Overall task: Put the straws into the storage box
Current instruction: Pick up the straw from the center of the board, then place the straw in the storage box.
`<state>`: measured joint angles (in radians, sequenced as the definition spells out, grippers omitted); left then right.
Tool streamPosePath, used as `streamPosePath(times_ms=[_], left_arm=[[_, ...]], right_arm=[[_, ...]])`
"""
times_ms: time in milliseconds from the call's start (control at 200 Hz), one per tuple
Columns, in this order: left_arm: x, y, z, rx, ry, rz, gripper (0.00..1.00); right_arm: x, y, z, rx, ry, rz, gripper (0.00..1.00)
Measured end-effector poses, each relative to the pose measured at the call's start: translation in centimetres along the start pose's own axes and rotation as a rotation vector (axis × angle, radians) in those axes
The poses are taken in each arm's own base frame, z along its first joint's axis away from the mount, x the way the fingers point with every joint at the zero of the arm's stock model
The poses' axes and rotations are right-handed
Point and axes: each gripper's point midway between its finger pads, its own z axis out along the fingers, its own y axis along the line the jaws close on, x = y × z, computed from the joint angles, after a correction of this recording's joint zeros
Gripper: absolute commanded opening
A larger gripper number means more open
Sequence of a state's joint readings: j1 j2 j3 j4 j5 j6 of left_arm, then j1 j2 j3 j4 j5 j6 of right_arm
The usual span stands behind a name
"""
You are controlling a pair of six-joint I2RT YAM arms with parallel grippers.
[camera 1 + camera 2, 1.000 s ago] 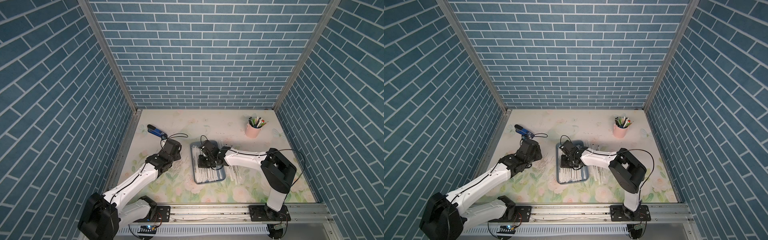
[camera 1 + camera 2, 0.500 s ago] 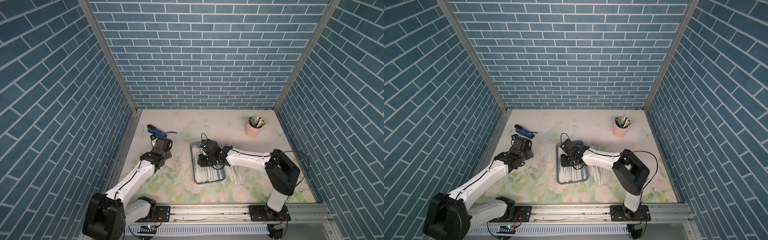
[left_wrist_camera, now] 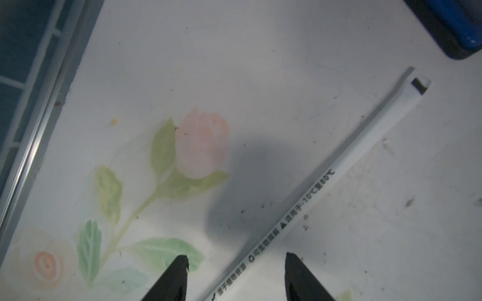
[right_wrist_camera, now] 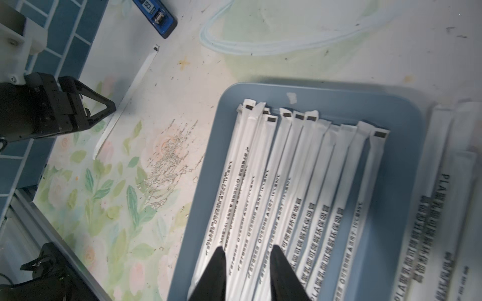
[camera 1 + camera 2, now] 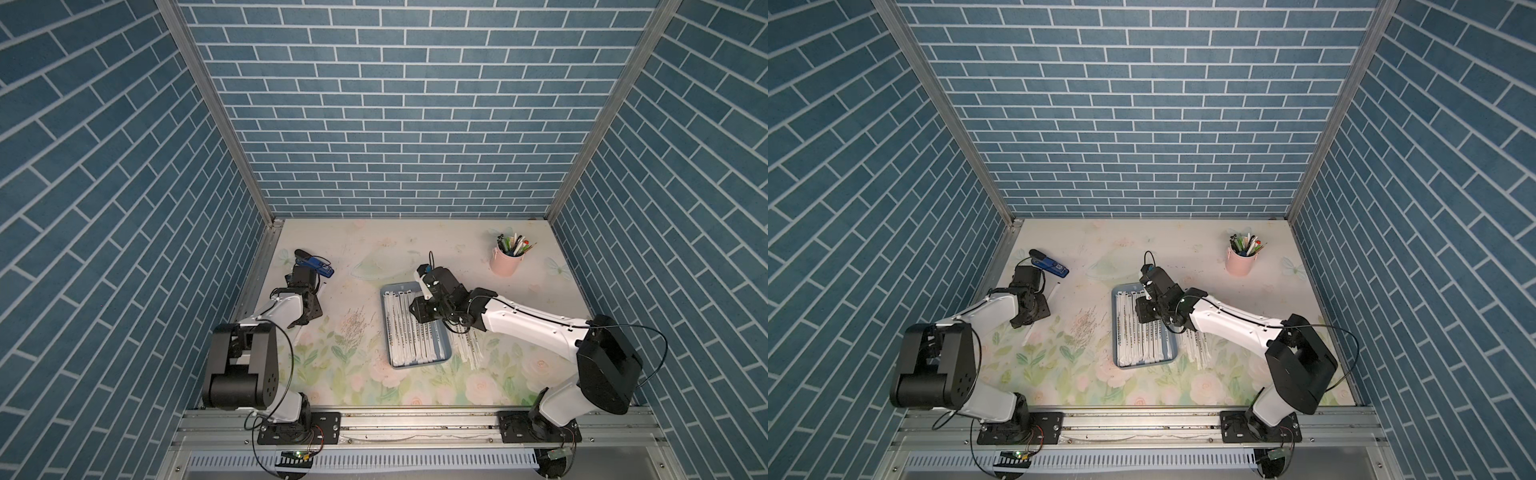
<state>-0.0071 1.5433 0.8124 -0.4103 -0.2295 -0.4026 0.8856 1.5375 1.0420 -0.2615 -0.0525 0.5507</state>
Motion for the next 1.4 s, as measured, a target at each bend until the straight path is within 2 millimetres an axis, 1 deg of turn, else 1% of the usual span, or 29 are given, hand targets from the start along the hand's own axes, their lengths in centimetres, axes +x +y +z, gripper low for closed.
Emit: streamPosePath(times_ms=[90, 200, 260, 280, 370, 465, 570, 650, 940, 1080, 1210, 1310, 1400], left_arm=[[-0.3, -0.4, 0.6, 0.009, 0.015, 0.026, 0.63], [-0.1, -0.4, 1.7, 0.032, 0.047, 0.037, 0.61], [-0.6, -0.6, 1.9, 0.053, 0.045, 0.041, 0.58], [-0.8, -0.7, 2.0, 0.061, 0.046, 0.043, 0.56], [-1.2, -1.4, 2.3, 0.103, 0.042, 0.051, 0.39], [-1.4, -2.3, 2.3, 0.148, 0.037, 0.049, 0.28], [-1.4, -2.5, 2.3, 0.164, 0.024, 0.045, 0.16], [-0.9, -2.7, 2.1, 0.176, 0.020, 0.040, 0.11], [1.9, -4.1, 0.5, 0.220, 0.064, 0.052, 0.03], [2.6, -5.2, -0.8, 0.234, 0.067, 0.063, 0.01], [2.6, -6.6, -2.9, 0.243, 0.040, 0.075, 0.00], [1.9, -8.4, -5.4, 0.259, -0.005, 0.081, 0.00], [1.4, -11.0, -8.7, 0.307, -0.063, 0.083, 0.00]], right_arm=[[-0.2, -1.0, -0.4, 0.013, -0.011, 0.007, 0.31], [-0.2, -1.0, -0.7, 0.011, -0.015, -0.003, 0.31], [-0.2, -1.0, -0.7, 0.010, -0.016, -0.010, 0.31], [-0.2, -1.0, -0.7, 0.010, -0.016, -0.010, 0.31], [-0.2, -1.0, -0.7, 0.011, -0.016, -0.015, 0.31], [-0.2, -1.1, -0.7, 0.014, -0.017, -0.016, 0.31], [-0.2, -1.1, -0.7, 0.017, -0.019, -0.016, 0.31], [-0.2, -1.1, -0.7, 0.017, -0.020, -0.016, 0.31], [-0.4, -1.0, -0.6, 0.016, -0.019, -0.016, 0.31], [-0.8, -0.9, -0.6, 0.013, -0.025, -0.016, 0.31], [-0.7, -0.9, -0.6, 0.017, -0.021, -0.016, 0.31], [-0.7, -1.1, -0.7, 0.029, -0.021, -0.015, 0.31], [-1.2, -1.4, -0.9, 0.040, -0.032, -0.010, 0.31]])
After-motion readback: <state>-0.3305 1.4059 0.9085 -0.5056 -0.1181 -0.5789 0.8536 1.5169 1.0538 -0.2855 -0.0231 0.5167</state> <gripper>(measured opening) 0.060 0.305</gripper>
